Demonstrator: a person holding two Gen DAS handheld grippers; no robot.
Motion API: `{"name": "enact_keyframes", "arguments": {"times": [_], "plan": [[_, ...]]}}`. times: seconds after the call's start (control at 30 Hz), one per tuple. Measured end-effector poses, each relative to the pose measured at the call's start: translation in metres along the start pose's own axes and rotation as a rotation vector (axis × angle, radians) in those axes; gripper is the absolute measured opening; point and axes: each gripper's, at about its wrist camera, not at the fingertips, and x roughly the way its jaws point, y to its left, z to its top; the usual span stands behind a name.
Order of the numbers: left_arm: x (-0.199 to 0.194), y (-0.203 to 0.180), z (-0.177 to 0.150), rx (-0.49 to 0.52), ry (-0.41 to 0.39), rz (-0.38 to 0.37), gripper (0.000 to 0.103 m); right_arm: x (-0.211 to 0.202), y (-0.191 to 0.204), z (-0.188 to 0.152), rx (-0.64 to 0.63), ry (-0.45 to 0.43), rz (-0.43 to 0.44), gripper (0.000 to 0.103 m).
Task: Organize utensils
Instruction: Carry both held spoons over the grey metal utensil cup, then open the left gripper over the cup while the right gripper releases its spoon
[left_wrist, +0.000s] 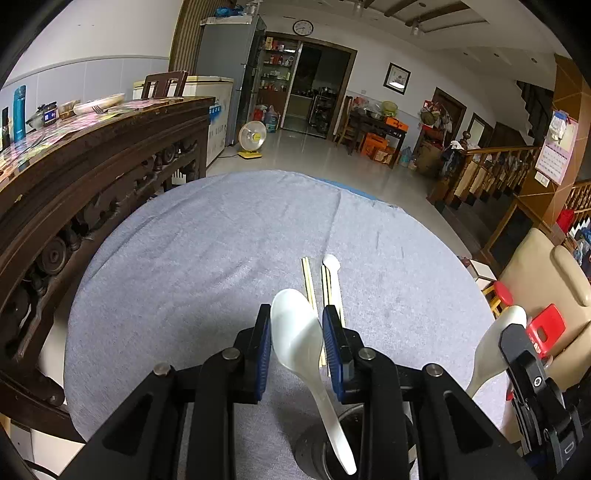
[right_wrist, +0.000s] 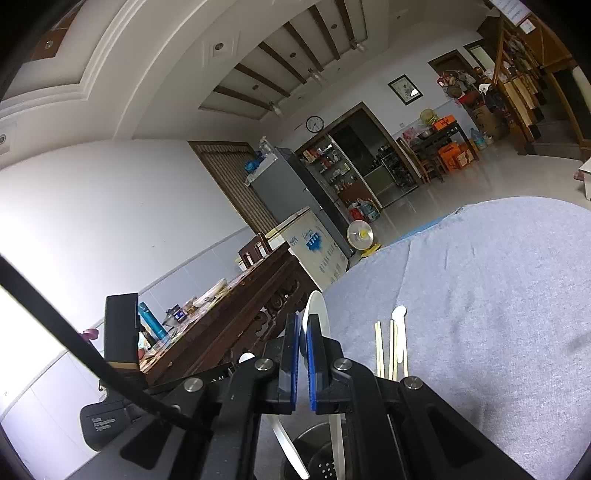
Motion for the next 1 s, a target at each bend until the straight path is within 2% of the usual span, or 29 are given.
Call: {"name": "enact_keyframes", "arguments": {"times": [1.0], "plan": [[0.007, -0.001, -0.018, 0.025, 0.005, 0.008, 0.028, 0.007, -0.005, -0.024, -0.04, 0.079, -0.014, 0.005]]}}
